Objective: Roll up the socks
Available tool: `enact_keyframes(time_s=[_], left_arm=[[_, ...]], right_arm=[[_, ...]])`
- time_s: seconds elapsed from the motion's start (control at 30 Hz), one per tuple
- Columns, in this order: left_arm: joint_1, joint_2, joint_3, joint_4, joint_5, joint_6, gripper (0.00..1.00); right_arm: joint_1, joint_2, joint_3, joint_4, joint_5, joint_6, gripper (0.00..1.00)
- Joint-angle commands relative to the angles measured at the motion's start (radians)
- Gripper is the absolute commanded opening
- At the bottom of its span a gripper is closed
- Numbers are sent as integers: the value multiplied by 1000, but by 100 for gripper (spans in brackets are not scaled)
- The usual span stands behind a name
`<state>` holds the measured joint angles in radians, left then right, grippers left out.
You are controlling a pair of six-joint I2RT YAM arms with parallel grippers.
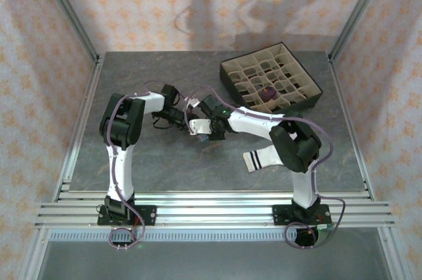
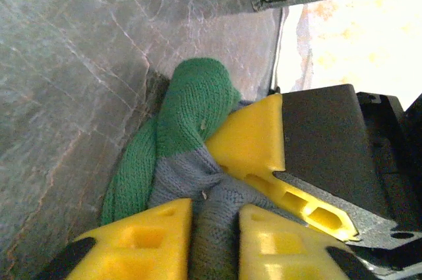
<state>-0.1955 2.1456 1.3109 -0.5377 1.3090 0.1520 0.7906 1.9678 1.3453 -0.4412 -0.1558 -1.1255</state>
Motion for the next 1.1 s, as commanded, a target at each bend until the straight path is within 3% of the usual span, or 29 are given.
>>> enact_keyframes(time_s=[0.0, 0.03, 0.2, 0.4, 0.47, 0.57, 0.7, 0.87, 0.93, 1.0, 1.07], left_arm=[[15, -110, -79, 125, -107, -74, 48], [25, -141, -98, 152, -114, -88, 98], [68, -337, -222, 362, -203, -195, 99], [124, -621, -441, 757, -427, -365, 99], [130, -709, -477, 766, -550, -401, 99], [133, -796, -469, 650, -673, -426, 99], [137, -854, -493, 588, -675, -352, 99], [143, -857, -598, 836, -540, -437, 99], [129, -871, -661, 1020, -485, -487, 99], [86, -899, -703, 1147, -477, -487, 98], [15, -932, -703, 1134, -496, -410, 97]], right_arm=[[4, 11, -42, -18, -93, 76, 0], [-4, -7, -51, -12, -110, 100, 0], [-50, -88, -87, 35, -167, 228, 0], [-93, -175, -95, 35, -221, 320, 0], [-106, -200, -88, 20, -229, 349, 0], [-118, -230, -61, -23, -222, 391, 0], [-134, -267, -20, -85, -214, 450, 0], [-150, -316, 2, -121, -227, 529, 0], [-161, -329, 20, -144, -245, 560, 0], [-168, -337, 45, -175, -264, 580, 0], [-174, -345, 66, -204, -288, 594, 0]])
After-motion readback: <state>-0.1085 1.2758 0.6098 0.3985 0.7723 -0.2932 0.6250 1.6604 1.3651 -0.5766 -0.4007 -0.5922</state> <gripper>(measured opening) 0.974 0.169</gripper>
